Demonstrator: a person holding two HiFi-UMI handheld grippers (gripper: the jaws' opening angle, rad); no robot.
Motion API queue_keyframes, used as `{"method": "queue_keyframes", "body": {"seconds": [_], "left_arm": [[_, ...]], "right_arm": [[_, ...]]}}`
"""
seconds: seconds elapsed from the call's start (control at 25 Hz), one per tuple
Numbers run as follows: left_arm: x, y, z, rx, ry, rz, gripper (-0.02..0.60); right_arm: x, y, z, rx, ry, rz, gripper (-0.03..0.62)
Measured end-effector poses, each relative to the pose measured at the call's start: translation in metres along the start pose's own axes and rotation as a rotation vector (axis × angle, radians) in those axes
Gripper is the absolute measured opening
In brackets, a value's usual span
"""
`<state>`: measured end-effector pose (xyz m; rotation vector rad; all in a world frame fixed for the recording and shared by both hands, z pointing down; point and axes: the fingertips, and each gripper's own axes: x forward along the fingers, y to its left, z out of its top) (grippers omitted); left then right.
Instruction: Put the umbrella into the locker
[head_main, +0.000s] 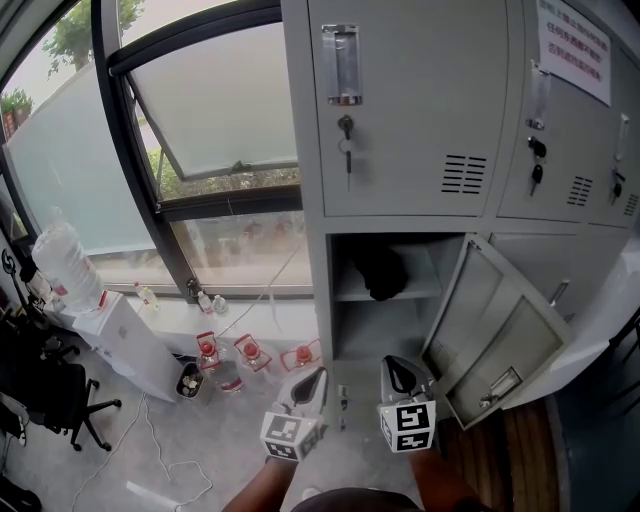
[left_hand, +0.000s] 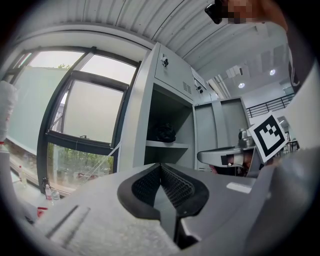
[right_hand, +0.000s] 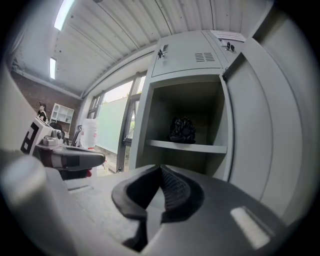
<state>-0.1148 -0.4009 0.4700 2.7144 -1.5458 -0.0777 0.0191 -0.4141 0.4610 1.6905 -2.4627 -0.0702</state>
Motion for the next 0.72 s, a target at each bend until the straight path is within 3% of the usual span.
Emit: {"method": "queue_keyframes", "body": {"seconds": [0.72], "left_arm": [[0.011,-0.010,0.000,0.010,-0.002,0.000,0.005]], "right_arm": [[0.005,-0.010,-0.007,0.015,0.012,0.018,0.003]]}}
